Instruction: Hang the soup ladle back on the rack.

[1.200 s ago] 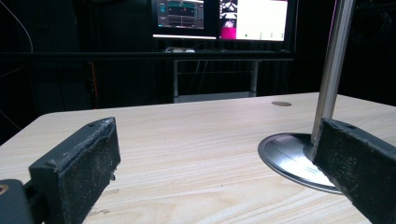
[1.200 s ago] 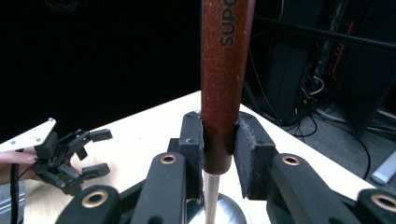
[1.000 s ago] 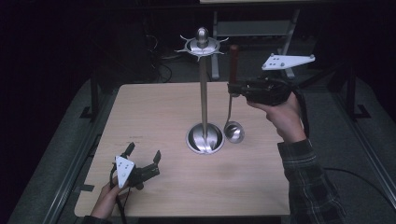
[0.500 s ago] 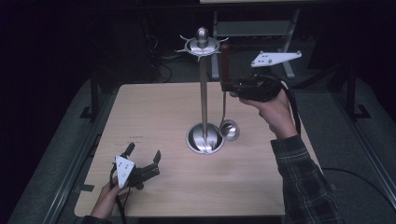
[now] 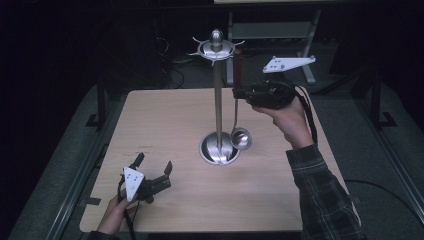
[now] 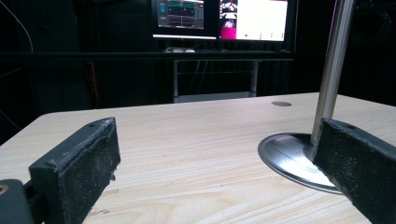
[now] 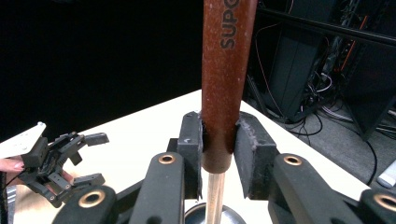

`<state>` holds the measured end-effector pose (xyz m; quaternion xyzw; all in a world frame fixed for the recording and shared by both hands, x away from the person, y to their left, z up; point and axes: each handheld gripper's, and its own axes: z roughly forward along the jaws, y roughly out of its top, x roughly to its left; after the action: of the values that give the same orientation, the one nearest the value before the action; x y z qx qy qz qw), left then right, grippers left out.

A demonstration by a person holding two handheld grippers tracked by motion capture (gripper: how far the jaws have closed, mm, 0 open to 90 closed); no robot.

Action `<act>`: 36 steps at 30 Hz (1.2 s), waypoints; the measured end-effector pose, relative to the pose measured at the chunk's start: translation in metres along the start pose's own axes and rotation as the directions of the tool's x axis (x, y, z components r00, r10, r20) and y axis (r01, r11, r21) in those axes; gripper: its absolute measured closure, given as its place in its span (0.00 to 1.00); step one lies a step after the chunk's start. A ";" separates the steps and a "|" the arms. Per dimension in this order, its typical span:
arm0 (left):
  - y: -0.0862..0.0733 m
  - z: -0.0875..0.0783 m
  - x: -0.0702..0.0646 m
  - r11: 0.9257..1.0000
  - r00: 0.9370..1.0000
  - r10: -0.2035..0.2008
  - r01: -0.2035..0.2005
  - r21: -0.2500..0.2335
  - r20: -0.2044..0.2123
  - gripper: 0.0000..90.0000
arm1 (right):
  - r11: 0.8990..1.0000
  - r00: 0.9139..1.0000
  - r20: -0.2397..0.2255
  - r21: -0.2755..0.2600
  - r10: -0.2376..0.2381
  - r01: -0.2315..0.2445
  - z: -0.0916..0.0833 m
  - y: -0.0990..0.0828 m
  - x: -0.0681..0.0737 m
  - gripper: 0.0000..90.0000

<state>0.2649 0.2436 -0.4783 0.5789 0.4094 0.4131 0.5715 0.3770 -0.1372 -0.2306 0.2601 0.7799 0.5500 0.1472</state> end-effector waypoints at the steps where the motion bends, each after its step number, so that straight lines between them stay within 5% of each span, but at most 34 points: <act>1: 0.000 0.000 0.000 1.000 1.000 -0.002 0.002 0.000 0.000 0.00 | 1.000 1.000 -0.004 0.002 0.006 -0.006 -0.001 -0.001 0.000 0.78; 21: 0.000 0.000 0.000 1.000 1.000 -0.003 0.003 -0.002 0.000 0.00 | 0.998 0.998 0.028 0.033 0.053 -0.054 -0.017 -0.033 -0.008 0.61; 36: 0.000 0.000 0.000 1.000 1.000 -0.008 0.008 -0.004 -0.001 0.00 | 0.990 0.990 0.081 0.063 0.119 -0.124 -0.033 -0.085 -0.022 0.52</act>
<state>0.2649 0.2432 -0.4785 0.5759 0.4111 0.4120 0.5741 0.3569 -0.1978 -0.2998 0.3329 0.7746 0.5206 0.1344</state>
